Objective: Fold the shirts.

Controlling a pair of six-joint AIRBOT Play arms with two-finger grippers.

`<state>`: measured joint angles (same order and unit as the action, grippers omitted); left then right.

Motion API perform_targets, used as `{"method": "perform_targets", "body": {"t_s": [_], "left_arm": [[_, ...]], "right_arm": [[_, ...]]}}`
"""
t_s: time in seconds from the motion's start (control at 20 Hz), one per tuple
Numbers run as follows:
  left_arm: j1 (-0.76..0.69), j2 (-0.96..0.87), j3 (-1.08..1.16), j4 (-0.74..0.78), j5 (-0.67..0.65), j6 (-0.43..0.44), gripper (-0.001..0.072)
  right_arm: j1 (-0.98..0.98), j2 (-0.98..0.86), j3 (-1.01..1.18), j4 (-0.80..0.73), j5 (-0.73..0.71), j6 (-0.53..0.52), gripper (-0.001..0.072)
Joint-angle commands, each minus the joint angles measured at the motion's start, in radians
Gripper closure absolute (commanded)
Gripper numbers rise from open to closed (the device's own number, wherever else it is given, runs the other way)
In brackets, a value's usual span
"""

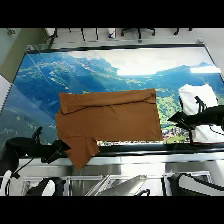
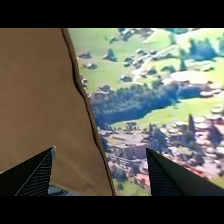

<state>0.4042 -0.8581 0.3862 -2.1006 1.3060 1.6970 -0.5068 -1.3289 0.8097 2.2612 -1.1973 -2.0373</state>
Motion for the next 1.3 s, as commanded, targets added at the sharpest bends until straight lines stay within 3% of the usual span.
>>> {"method": "perform_targets", "body": {"t_s": [0.0,0.6,0.95,1.25], "left_arm": [[0.008,-0.034,-0.038,-0.072,-0.074,0.023,0.0011],[-0.038,-0.358,0.101,-0.001,-0.041,0.027,0.0012],[0.042,-0.239,0.2,0.071,0.006,0.026,0.0012],[0.069,-0.219,0.101,0.073,-0.038,0.027,0.0013]], "right_arm": [[0.012,0.001,-0.011,0.01,-0.01,-0.021,0.0064],[0.012,0.001,-0.05,0.01,-0.033,-0.036,0.0064],[0.012,0.001,-0.051,0.01,-0.027,-0.043,0.0064],[0.012,0.0,-0.075,0.003,0.0,-0.054,0.0065]]}}
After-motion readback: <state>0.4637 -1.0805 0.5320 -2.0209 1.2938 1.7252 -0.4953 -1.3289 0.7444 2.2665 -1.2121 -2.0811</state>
